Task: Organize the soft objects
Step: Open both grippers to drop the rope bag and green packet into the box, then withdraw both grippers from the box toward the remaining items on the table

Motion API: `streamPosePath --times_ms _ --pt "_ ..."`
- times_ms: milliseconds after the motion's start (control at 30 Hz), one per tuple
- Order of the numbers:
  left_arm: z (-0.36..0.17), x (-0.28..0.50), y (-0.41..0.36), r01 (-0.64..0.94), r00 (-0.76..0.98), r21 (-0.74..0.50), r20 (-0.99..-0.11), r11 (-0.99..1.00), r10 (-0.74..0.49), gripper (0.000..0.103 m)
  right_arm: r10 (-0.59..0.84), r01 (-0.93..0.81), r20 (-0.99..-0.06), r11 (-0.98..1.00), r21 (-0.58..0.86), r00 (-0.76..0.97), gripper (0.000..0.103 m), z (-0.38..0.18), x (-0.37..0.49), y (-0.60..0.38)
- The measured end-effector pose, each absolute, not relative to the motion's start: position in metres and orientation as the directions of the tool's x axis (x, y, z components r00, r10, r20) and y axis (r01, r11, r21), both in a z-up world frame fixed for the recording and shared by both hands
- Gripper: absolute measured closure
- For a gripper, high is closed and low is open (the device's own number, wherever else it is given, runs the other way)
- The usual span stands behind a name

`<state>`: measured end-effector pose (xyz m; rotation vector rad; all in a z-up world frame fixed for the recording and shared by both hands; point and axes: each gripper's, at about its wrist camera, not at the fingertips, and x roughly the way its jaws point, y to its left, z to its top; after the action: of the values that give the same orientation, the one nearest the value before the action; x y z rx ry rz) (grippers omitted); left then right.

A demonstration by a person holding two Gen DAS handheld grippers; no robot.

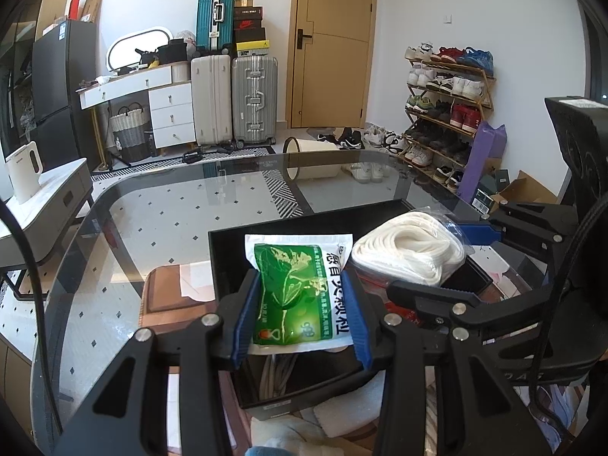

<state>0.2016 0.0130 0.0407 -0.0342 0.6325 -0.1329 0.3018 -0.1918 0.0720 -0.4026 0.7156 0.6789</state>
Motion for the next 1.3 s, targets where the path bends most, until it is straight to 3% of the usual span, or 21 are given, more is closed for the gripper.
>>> streamPosePath --times_ms 167,233,633,667,700,767,867,933,1300 --pt "0.039 0.201 0.011 0.117 0.8 -0.061 -0.586 0.991 -0.131 0.061 0.431 -0.684 -0.689 0.718 -0.128 0.582 0.032 0.074 0.3 -0.195" --pt "0.039 0.202 0.011 0.117 0.8 -0.061 -0.586 0.991 -0.131 0.061 0.418 -0.672 -0.679 0.725 -0.151 0.604 0.023 0.075 0.299 -0.197" --pt "0.042 0.199 0.011 0.115 0.79 -0.077 -0.597 0.99 -0.138 0.057 0.419 -0.619 -0.649 0.778 -0.103 0.635 0.015 0.089 0.294 -0.227" --pt "0.043 0.197 0.013 0.116 0.79 -0.087 -0.596 0.989 -0.145 0.051 0.412 -0.611 -0.649 0.785 -0.104 0.64 0.014 0.09 0.292 -0.231" --pt "0.044 0.195 0.014 0.114 0.79 -0.095 -0.595 0.989 -0.148 0.04 0.409 -0.605 -0.648 0.789 -0.103 0.643 0.013 0.09 0.291 -0.234" --pt "0.049 0.188 0.015 0.114 0.797 -0.103 -0.584 0.988 -0.153 0.032 0.409 -0.594 -0.647 0.8 -0.084 0.643 0.011 0.092 0.286 -0.242" --pt "0.059 0.172 0.016 0.09 0.818 -0.086 -0.562 0.992 -0.123 0.002 0.422 -0.581 -0.644 0.813 -0.044 0.638 0.006 0.096 0.276 -0.257" --pt "0.065 0.158 0.019 0.075 0.84 -0.092 -0.53 0.993 -0.113 0.0 0.434 -0.572 -0.636 0.82 -0.014 0.638 0.002 0.097 0.266 -0.269" --pt "0.058 0.111 0.041 0.016 0.839 -0.108 -0.539 0.994 -0.072 0.0 0.428 -0.526 -0.664 0.848 0.061 0.614 0.001 0.079 0.231 -0.301"
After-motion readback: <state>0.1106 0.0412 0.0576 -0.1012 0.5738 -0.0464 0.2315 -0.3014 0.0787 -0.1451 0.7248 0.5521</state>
